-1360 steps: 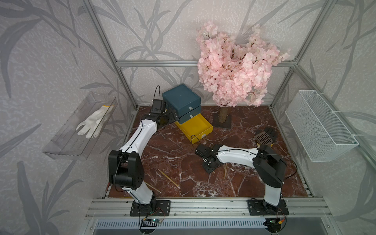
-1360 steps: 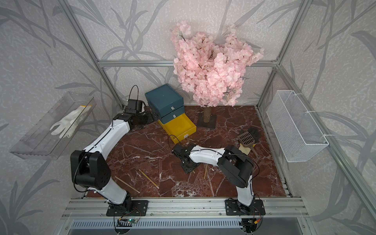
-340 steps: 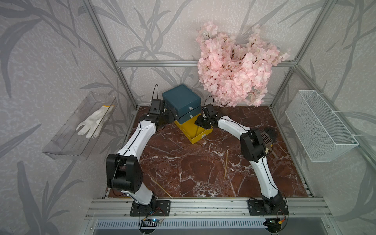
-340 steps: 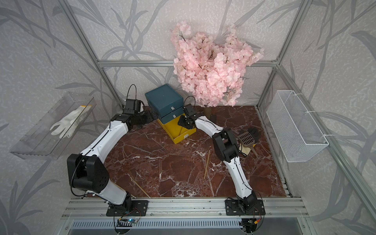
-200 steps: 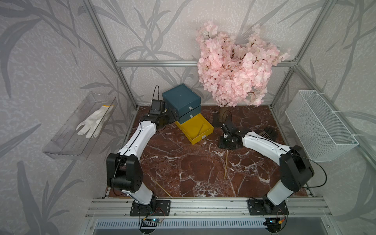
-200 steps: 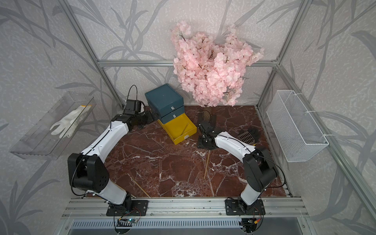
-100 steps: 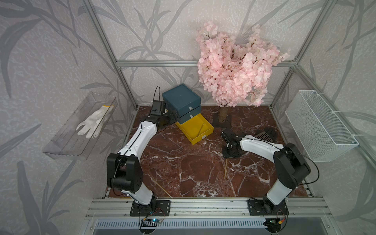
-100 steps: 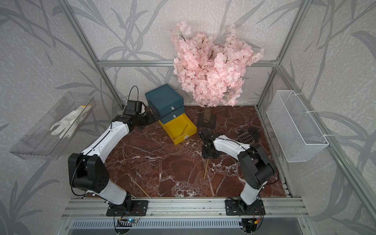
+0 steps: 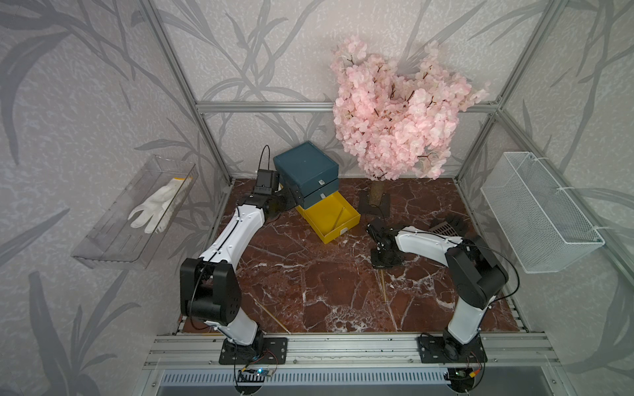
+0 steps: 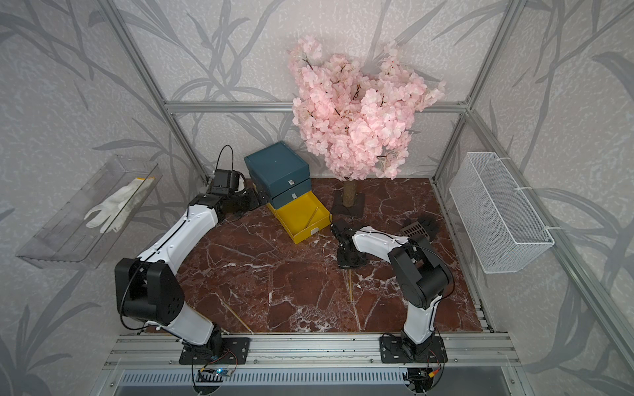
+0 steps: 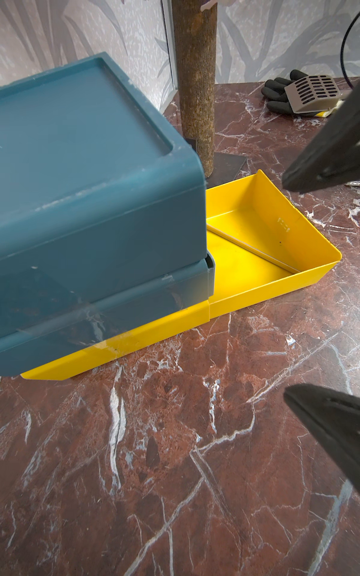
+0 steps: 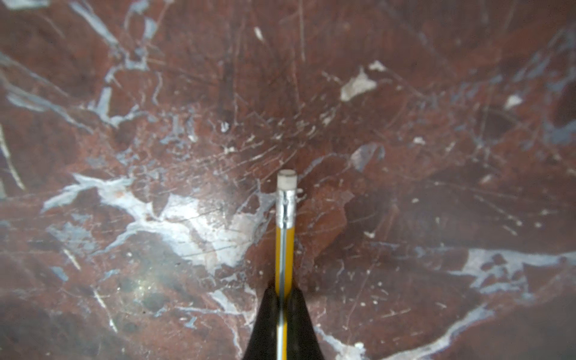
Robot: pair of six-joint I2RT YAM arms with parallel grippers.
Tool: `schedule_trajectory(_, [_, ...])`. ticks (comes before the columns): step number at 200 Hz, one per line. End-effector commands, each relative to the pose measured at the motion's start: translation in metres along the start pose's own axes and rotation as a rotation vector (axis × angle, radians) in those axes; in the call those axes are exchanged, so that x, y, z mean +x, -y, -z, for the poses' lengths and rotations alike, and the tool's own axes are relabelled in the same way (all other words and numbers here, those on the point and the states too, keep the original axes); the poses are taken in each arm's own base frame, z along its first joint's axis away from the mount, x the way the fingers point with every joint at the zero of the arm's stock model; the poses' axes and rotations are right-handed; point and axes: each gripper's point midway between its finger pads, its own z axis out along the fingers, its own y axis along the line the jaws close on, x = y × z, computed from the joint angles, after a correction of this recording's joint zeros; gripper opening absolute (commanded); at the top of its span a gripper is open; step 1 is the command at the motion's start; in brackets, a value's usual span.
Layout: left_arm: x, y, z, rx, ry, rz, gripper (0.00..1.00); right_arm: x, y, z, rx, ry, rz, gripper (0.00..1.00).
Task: Please place the pencils in the drawer according to their color
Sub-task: Pick up the pencil from the center of the board.
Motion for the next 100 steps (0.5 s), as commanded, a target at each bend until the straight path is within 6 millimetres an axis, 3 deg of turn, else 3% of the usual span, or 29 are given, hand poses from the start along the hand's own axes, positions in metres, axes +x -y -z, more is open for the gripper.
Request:
schedule_trajectory(1, [0.001,0.003,0.003,0.011,0.007,-0.008,1.00,0.021,0.002,-0.028,0.008,-0.097,0.008,0.00])
schedule_trajectory(25, [0.003,0.003,0.003,0.011,0.005,-0.011,1.00,0.019,-0.009,-0.020,-0.058,-0.083,0.001,0.00])
schedule_trajectory(100, [0.003,0.002,0.003,0.006,0.005,-0.011,1.00,-0.025,-0.061,0.055,-0.353,0.080,-0.077,0.00])
